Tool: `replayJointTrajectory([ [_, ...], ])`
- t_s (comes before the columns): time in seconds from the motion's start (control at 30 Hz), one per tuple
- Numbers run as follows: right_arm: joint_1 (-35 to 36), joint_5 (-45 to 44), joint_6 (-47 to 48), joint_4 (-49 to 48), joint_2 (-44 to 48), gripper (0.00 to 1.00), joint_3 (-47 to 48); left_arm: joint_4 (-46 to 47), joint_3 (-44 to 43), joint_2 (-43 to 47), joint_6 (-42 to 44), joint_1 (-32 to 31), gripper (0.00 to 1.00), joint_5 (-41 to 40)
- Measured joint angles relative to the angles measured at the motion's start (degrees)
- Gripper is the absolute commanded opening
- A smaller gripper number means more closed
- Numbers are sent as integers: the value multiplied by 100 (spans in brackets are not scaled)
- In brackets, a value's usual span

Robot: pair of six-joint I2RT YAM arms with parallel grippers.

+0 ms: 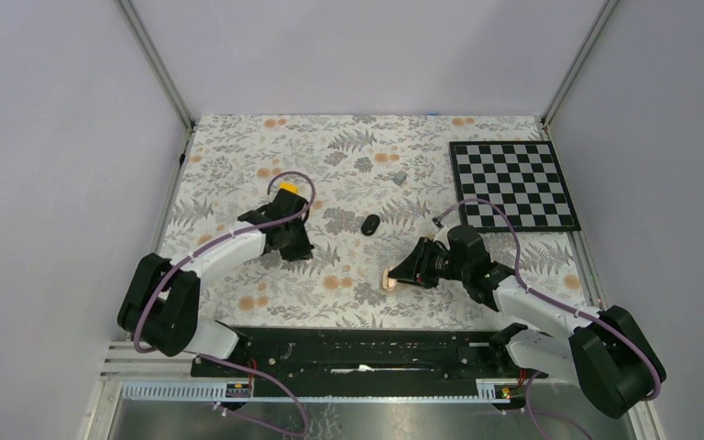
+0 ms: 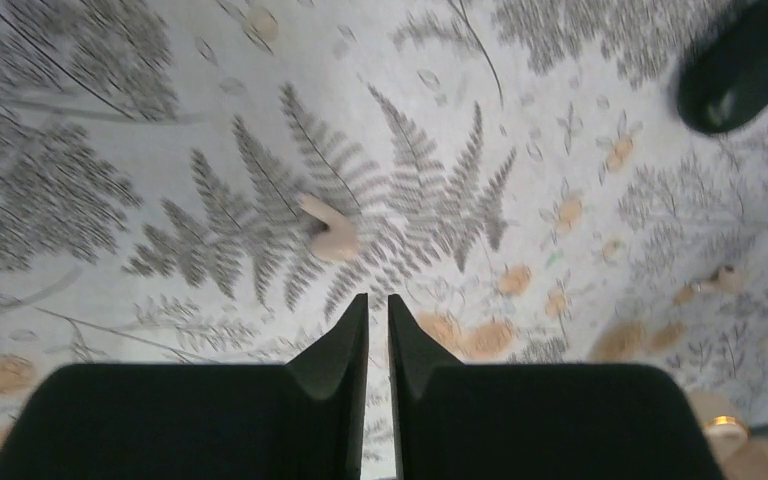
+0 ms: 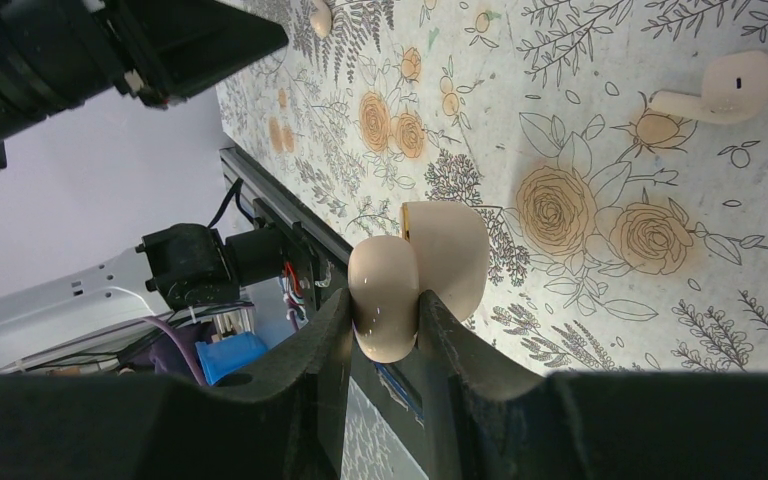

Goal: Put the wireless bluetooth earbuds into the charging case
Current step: Pick up the earbud from the center of the board.

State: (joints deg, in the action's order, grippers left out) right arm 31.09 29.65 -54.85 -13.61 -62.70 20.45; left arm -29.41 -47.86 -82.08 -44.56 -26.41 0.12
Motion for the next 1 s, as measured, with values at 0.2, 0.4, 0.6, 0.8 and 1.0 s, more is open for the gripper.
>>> replayJointTrajectory([
  [0.2, 0, 2, 0, 0, -4, 0, 0, -105, 173, 238, -343, -612, 16, 122],
  [0.4, 0, 0, 2, 2, 15, 0, 0, -435, 175, 295, -317, -890, 45, -382],
  [0.6, 0, 0, 2, 2, 44, 0, 0, -802, 55, 254, -247, -844, 47, -1075],
  [0.8, 0, 2, 2, 4, 87, 0, 0, -643, -90, -94, -269, -581, 48, -1220],
  [1.0, 0, 0, 2, 4, 111, 0, 0, -389, -142, -417, -483, -472, 48, -1099],
])
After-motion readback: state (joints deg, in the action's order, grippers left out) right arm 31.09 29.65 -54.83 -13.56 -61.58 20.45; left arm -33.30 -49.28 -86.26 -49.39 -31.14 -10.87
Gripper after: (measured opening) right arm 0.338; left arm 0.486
